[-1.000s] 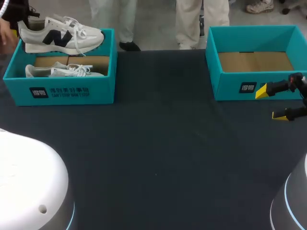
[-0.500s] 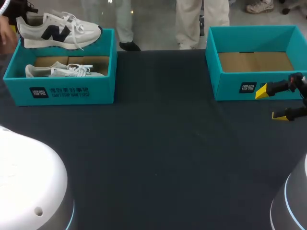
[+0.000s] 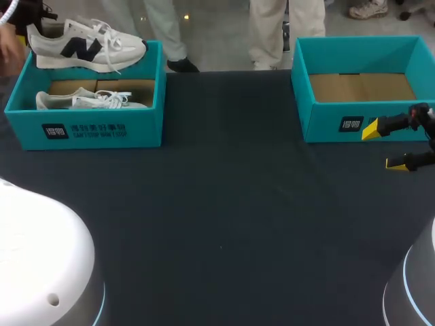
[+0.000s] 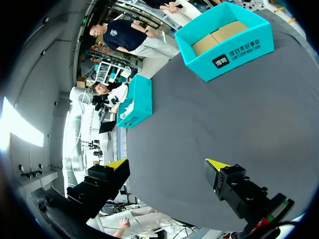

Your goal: Take the shoe out of the shoebox, open the shoe tongue, remove and reinsert the insole, then place the shoe into the shoebox

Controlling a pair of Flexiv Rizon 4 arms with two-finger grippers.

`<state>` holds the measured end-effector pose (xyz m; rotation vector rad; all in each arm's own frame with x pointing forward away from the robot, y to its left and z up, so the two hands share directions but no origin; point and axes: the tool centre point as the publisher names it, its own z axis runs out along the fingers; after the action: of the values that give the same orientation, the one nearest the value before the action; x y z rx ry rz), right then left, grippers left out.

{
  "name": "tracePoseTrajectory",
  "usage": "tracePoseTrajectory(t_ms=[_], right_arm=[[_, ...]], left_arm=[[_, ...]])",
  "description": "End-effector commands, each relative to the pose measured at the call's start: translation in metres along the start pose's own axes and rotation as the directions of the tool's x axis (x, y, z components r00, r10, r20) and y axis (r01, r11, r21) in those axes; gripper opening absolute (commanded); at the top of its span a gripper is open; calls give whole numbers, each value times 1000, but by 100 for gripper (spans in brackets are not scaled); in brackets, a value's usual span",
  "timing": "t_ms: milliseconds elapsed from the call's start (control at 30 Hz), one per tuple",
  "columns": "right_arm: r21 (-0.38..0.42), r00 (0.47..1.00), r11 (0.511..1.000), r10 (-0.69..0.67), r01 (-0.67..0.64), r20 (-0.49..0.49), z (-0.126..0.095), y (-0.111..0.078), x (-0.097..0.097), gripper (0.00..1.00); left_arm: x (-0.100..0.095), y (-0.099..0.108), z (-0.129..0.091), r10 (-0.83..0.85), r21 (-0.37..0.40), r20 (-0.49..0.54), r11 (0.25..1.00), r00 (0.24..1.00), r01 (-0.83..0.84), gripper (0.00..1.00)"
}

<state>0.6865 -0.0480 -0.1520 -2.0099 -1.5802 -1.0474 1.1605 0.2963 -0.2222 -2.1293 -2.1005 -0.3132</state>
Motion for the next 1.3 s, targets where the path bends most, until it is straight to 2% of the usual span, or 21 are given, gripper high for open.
tracePoseTrajectory(t_ms=[33, 167, 667, 1033, 1300], right_arm=[[-3, 1000, 1000, 1, -1, 2, 0, -2, -1, 100], [-3, 1000, 1000, 1, -1, 2, 0, -2, -1, 100], [-3, 1000, 1000, 1, -1, 2, 0, -2, -1, 100], [-3, 1000, 1000, 1, -1, 2, 0, -2, -1, 100], [-3, 1000, 1000, 1, -1, 2, 0, -2, -1, 100]], left_arm=[[2, -4, 7, 13, -29, 1, 999, 1000, -13, 0], [0, 1, 15, 9, -49, -7, 999, 1000, -9, 0], [-18, 22, 63, -18, 4, -13, 1000, 1000, 18, 0], [-22, 24, 90, -20, -7, -6, 1000, 1000, 20, 0], [-28, 23, 119, -10, -20, 4, 1000, 1000, 10, 0]])
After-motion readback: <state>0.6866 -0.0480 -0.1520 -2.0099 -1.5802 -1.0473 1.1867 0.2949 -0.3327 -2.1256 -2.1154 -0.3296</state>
